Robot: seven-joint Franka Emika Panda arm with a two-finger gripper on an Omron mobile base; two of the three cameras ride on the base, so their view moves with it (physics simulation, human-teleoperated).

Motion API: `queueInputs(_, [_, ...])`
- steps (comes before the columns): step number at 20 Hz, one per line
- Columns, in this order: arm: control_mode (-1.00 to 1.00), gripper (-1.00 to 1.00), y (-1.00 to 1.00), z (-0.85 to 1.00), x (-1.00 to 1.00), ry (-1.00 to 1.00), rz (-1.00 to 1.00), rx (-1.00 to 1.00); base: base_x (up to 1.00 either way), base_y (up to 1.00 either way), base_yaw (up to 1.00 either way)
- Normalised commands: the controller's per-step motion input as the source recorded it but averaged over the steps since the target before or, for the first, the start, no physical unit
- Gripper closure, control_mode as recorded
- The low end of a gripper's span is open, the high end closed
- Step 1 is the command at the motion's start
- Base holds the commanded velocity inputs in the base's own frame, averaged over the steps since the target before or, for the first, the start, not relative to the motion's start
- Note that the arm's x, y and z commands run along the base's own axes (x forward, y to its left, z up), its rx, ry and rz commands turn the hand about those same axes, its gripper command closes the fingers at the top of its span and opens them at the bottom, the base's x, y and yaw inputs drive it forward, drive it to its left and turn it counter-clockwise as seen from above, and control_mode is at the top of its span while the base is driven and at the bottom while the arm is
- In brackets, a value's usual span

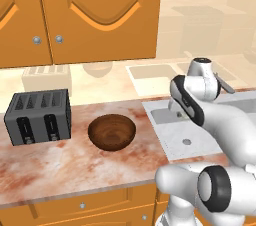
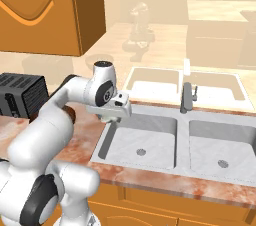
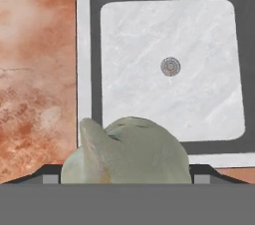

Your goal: Pick the bananas from the cabinet and place them in one bowl. Pick the garlic from the sink and place it in the other bowl.

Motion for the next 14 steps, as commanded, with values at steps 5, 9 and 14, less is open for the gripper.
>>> queueInputs(5, [-1.0, 1.0, 0.59, 0.0, 0.0, 0.0, 0.07, 0.01, 0.0, 0.0, 0.0])
queueInputs(9, [-1.0, 1.0, 0.64, 0.0, 0.0, 0.02, 0.06, 0.04, 0.0, 0.0, 0.0])
queueInputs(14, [-1.0, 1.0, 0.68, 0.0, 0.0, 0.03, 0.06, 0.02, 0.0, 0.0, 0.0])
